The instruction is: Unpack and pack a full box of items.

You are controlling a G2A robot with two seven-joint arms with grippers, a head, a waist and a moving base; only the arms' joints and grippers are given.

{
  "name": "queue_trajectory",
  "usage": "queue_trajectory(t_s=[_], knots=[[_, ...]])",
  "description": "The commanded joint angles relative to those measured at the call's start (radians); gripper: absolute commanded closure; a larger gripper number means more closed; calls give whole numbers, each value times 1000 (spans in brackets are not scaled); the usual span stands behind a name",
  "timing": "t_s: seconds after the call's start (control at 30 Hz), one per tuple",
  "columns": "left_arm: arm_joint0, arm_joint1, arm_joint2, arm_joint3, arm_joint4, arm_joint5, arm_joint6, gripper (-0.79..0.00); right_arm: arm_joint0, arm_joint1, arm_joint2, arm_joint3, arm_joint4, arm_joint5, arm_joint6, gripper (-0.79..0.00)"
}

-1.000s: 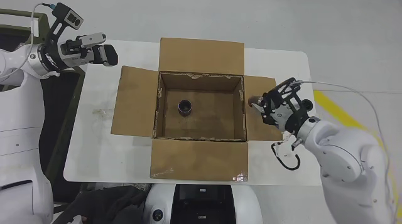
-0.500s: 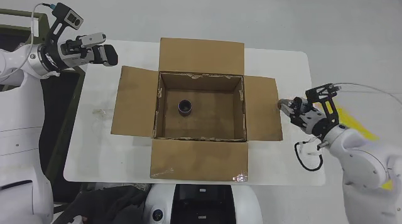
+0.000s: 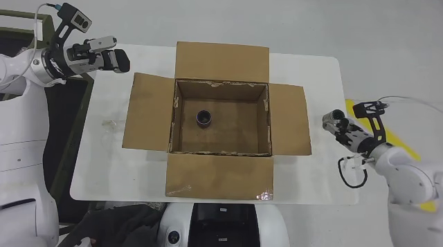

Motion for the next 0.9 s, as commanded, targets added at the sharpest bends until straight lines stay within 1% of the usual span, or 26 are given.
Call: queue_trajectory(t_s=[0.0,0.43,0.87], knots=[[0,0,0,0,0,0,0,-785,2,2,-1,21,2,-1,2,0],[0,0,0,0,0,0,0,-785,47,15,-37,160,-6,19,21,0],[0,0,0,0,0,0,0,-785,113,24,-98,294,-53,68,2,0]])
